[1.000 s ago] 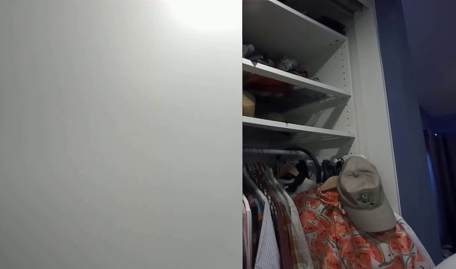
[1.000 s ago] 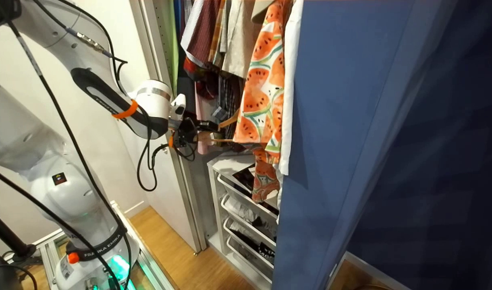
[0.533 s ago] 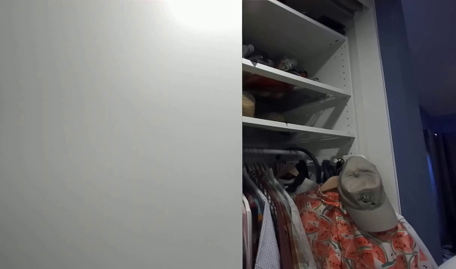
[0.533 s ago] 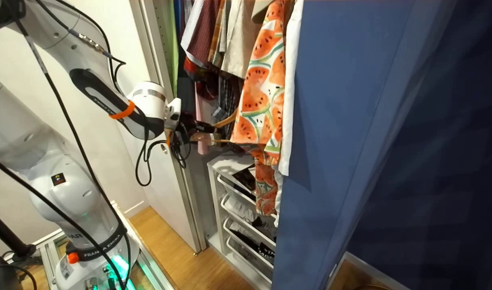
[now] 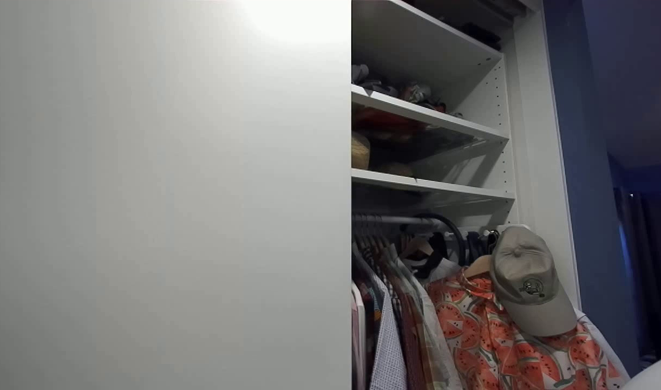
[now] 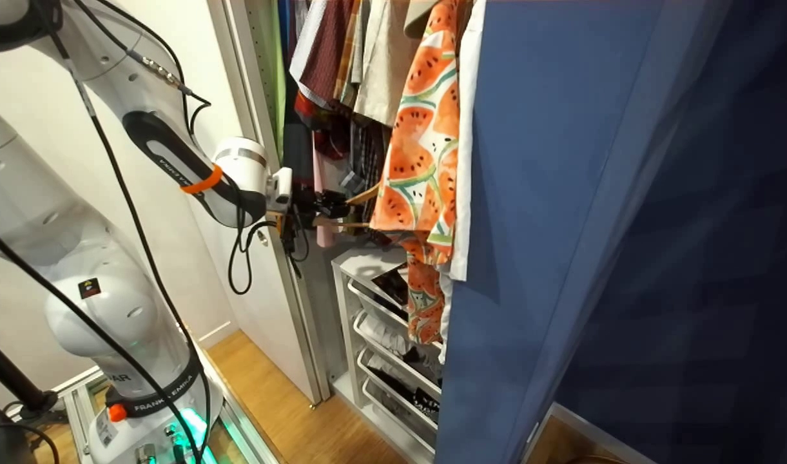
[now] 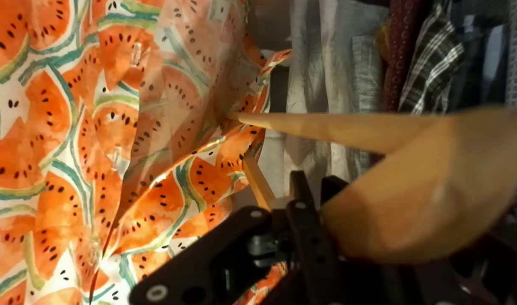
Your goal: Put the hanger on the top rod
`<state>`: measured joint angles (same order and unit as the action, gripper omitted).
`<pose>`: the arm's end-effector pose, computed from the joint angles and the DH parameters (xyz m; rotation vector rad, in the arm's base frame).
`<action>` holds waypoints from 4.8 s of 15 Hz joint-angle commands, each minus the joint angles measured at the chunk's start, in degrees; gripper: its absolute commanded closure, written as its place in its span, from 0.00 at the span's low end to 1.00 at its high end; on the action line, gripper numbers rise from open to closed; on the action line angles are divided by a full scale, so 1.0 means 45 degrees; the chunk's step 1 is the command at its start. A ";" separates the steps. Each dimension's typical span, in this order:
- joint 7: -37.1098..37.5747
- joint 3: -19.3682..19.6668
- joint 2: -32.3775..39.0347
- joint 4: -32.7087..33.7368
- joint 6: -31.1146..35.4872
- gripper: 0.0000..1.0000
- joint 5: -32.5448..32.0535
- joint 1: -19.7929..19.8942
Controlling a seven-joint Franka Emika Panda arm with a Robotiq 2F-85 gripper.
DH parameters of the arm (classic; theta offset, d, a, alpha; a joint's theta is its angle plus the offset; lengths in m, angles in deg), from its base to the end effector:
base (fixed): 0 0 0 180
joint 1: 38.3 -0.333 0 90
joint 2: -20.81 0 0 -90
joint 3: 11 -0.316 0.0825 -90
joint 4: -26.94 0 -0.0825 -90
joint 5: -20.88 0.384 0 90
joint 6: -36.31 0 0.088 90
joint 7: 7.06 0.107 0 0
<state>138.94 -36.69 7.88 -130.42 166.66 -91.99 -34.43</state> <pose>0.3699 0.1143 0.2838 2.2363 -0.5000 1.6166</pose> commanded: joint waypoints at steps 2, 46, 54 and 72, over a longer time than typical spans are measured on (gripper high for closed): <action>0.0527 -0.0654 -0.0336 0.0025 -0.1037 0.96 -0.0843 0.0462; 0.1972 0.7272 -0.4624 0.2230 0.3725 0.96 -0.7680 -0.3407; -0.0592 0.7114 -0.4609 0.3332 0.5640 0.84 -0.6814 -0.3829; -0.3146 0.8122 -0.6320 0.4571 0.7029 0.84 -0.5686 -0.3772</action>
<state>124.78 -0.12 -20.59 -109.81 198.35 -117.58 -51.38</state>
